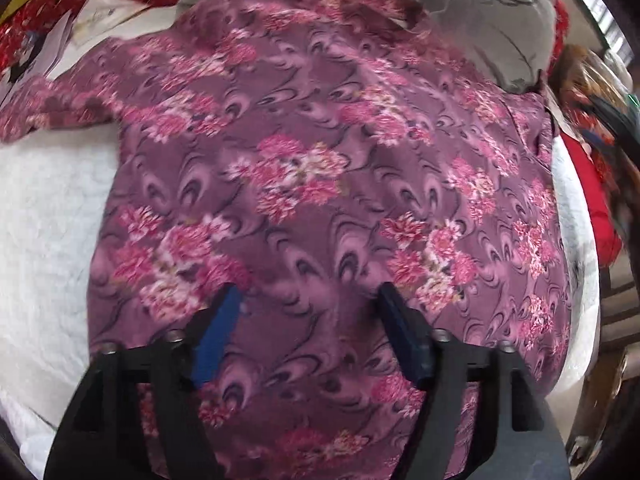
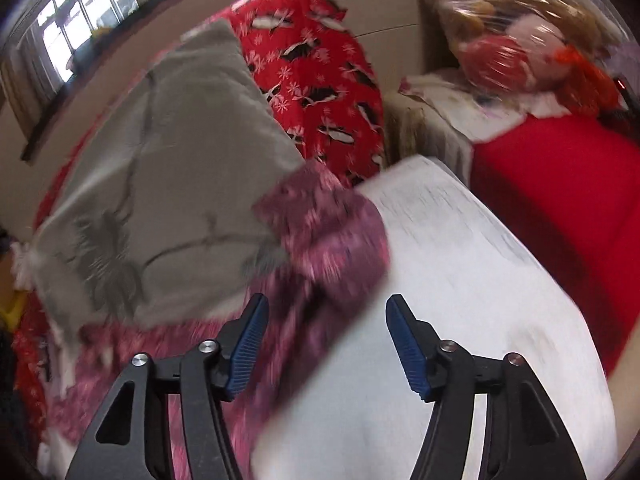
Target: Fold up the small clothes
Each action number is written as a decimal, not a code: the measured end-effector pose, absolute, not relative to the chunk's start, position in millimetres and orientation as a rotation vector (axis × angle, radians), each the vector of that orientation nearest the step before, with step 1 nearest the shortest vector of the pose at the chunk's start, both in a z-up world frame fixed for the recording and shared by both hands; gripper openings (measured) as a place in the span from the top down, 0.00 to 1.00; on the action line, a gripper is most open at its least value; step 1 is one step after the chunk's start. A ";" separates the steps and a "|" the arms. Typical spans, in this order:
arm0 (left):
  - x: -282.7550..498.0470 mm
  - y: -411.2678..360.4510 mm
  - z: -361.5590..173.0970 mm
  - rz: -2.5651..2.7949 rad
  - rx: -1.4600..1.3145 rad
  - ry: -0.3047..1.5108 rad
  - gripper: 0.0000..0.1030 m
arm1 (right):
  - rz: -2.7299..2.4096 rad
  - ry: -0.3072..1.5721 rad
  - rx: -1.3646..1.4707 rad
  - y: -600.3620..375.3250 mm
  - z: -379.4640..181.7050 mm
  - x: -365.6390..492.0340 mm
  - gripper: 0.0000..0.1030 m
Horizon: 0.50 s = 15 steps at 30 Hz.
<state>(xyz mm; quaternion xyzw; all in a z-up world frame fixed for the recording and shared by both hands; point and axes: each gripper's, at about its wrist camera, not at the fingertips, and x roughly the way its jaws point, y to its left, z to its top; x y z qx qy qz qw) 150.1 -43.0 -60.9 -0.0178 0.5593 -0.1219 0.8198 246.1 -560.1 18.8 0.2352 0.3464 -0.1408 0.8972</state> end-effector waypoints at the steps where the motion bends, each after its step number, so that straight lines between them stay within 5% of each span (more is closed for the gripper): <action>1: 150.1 -44.9 -62.0 -0.258 -0.021 1.195 0.28 | -0.302 0.729 0.461 -559.4 14.0 264.3 0.38; 7: 151.4 -51.0 -57.7 -0.247 -0.002 1.216 0.27 | -0.427 0.883 0.190 -543.7 -29.2 330.6 0.41; 8: 152.0 -50.8 -53.7 -0.249 -0.009 1.216 0.27 | -0.441 0.877 0.171 -547.4 -29.5 330.4 0.54; 9: 153.3 -50.7 -49.1 -0.248 -0.014 1.209 0.27 | -0.419 0.847 0.200 -559.3 -28.2 323.4 0.82; 10: 155.8 -50.8 -43.0 -0.245 -0.017 1.194 0.27 | -0.378 0.822 0.269 -572.9 -26.1 315.2 0.91; 15: 174.8 -49.9 -17.4 -0.201 -0.037 1.092 0.27 | -0.372 0.682 0.590 -657.5 -16.4 231.4 0.93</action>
